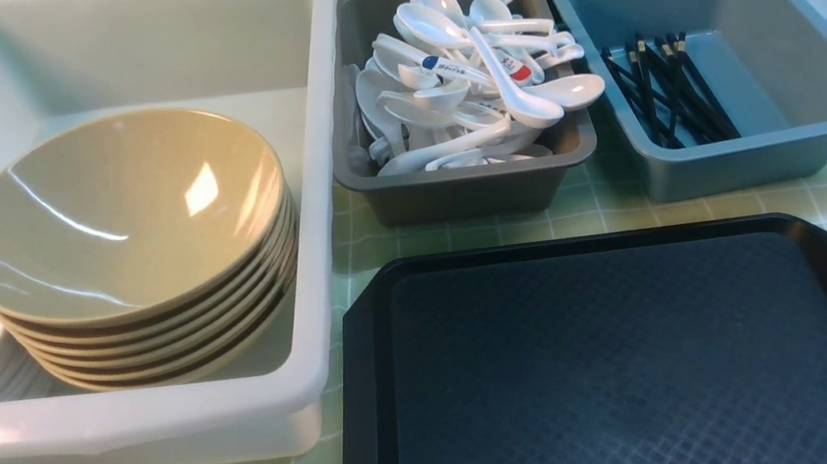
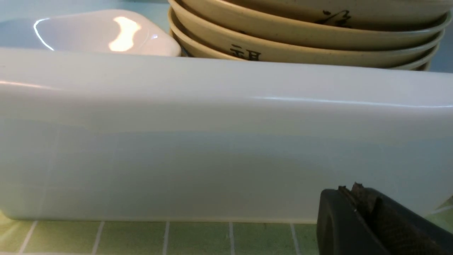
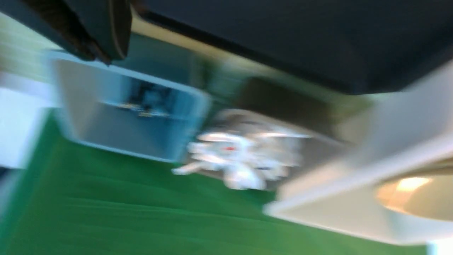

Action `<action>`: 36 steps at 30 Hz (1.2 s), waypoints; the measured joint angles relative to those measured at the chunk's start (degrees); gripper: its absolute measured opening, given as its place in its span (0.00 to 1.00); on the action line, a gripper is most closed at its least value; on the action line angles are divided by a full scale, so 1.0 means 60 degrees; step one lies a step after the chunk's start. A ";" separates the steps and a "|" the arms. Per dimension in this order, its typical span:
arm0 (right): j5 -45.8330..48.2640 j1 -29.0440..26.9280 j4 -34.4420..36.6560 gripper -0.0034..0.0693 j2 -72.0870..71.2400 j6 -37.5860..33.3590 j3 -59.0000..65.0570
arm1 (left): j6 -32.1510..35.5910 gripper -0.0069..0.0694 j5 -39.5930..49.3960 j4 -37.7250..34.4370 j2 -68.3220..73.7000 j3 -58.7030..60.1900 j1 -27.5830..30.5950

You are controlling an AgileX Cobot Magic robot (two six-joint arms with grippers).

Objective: On green table put chopsticks spoon bowls plates into blue grey white boxes.

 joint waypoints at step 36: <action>-0.0644 -0.1791 -0.2389 0.15 -0.0307 0.3465 0.3247 | 0.0067 0.09 0.0000 -0.0016 0.0000 0.0000 0.0008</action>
